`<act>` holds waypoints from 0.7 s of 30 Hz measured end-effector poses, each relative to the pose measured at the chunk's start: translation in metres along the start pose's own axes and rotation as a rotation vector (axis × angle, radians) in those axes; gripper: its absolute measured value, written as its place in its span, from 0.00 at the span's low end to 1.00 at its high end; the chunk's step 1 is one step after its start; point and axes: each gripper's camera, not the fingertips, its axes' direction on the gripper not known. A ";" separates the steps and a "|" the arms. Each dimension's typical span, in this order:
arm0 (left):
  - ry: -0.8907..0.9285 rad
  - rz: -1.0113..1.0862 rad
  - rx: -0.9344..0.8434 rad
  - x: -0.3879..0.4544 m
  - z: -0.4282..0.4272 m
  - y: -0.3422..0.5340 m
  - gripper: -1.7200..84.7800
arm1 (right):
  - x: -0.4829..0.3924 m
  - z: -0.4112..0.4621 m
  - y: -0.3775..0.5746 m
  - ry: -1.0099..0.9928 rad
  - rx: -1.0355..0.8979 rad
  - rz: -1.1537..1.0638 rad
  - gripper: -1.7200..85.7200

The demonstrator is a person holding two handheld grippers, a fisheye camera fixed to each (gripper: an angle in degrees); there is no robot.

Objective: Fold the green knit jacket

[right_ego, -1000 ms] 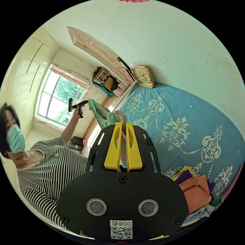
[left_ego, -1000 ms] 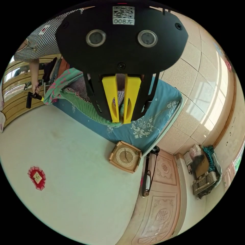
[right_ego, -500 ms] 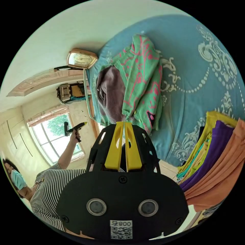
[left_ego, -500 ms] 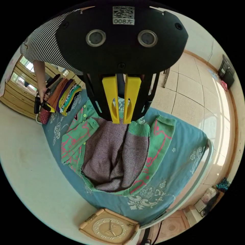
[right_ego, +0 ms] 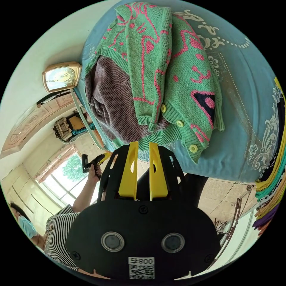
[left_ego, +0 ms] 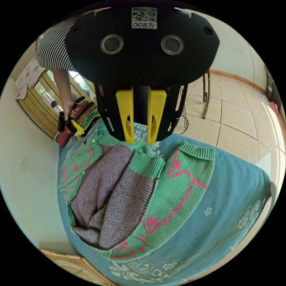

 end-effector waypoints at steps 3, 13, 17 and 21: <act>-0.067 -0.036 -0.010 -0.036 -0.035 -0.021 0.10 | -0.002 0.037 0.008 0.005 0.021 0.049 0.11; -0.139 -0.132 -0.080 -0.130 -0.098 -0.083 0.10 | 0.011 0.099 0.032 0.017 0.092 0.136 0.12; -0.252 -0.114 -0.107 -0.145 -0.114 -0.097 0.09 | 0.019 0.124 0.043 -0.002 0.092 0.172 0.09; -0.369 0.004 -0.138 -0.158 -0.152 -0.103 0.06 | 0.006 0.134 0.059 -0.010 0.052 0.125 0.07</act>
